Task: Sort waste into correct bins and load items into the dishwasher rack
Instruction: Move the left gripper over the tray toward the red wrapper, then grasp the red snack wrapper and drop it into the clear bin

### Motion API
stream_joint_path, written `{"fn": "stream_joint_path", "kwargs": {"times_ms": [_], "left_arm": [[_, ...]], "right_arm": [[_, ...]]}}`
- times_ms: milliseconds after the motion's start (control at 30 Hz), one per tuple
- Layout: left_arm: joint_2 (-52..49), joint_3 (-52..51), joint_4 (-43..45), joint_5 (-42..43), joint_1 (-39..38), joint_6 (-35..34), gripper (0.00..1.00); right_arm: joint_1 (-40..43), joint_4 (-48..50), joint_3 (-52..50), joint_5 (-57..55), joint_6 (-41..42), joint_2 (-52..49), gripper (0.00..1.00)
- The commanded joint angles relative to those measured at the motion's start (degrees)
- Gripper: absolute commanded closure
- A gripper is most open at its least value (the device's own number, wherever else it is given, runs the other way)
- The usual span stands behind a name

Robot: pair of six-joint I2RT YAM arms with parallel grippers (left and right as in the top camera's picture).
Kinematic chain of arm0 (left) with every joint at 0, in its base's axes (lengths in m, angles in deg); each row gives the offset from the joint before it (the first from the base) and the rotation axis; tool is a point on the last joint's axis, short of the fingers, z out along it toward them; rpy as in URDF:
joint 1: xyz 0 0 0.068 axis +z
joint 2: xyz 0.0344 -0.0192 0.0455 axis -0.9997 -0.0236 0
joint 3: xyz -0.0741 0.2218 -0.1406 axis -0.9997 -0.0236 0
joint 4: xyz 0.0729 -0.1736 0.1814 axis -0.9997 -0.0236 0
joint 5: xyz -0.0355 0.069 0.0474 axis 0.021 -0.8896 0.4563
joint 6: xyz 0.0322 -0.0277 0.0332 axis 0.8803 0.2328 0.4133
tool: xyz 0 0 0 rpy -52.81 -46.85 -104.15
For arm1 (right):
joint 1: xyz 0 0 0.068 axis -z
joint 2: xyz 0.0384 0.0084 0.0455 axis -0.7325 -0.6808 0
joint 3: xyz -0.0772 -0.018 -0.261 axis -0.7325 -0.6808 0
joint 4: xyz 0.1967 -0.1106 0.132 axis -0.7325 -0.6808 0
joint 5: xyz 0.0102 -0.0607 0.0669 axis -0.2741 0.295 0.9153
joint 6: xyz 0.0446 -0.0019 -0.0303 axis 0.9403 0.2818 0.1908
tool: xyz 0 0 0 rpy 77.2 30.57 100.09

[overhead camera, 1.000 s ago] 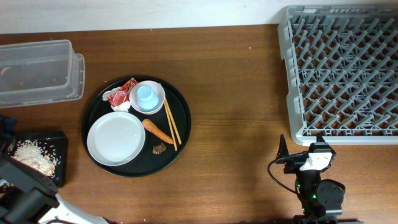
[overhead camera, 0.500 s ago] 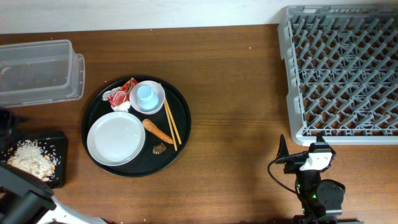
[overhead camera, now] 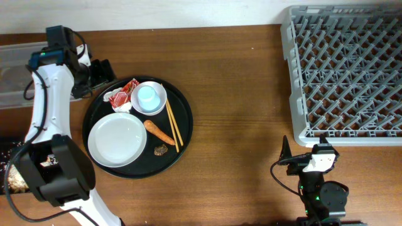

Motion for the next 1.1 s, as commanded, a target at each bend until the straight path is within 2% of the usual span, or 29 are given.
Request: {"fn": "stream_joint_path", "kwargs": {"times_ms": [0,267,467,533,600,700,733,767,1067], "left_arm": [[-4.76,0.46,0.26,-2.34,-0.37,-2.29,0.11],[-12.11,0.46,0.28,-1.31,-0.39,-2.03,0.11],[-12.44,-0.66,1.14,2.05,-0.39,-2.12,0.40],[-12.44,-1.27,1.62,1.44,-0.39,-2.12,0.43],[-12.44,-1.27,1.75,1.99,-0.39,-2.12,0.52],[-12.44,-1.27,1.70,2.23,-0.39,-2.23,0.58],[-12.44,-1.27,1.55,2.21,-0.39,-2.32,0.64],[-12.44,-1.27,1.38,2.23,-0.39,-2.32,0.66],[-12.55,-2.64,1.84,2.14,-0.39,-2.32,0.66]], "right_arm": [[0.37,-0.37,-0.26,-0.66,-0.20,0.33,0.02],[0.37,-0.37,-0.26,-0.66,-0.20,0.33,0.02],[0.37,-0.37,-0.26,-0.66,-0.20,0.33,0.02],[0.37,-0.37,-0.26,-0.66,-0.20,0.33,0.02],[0.37,-0.37,-0.26,-0.66,-0.20,0.33,0.02],[0.37,-0.37,-0.26,-0.66,-0.20,0.33,0.02],[0.37,-0.37,-0.26,-0.63,-0.20,0.33,0.02],[0.37,-0.37,-0.26,-0.66,-0.20,0.33,0.02],[0.37,-0.37,-0.26,-0.66,-0.20,0.33,0.02]]}}
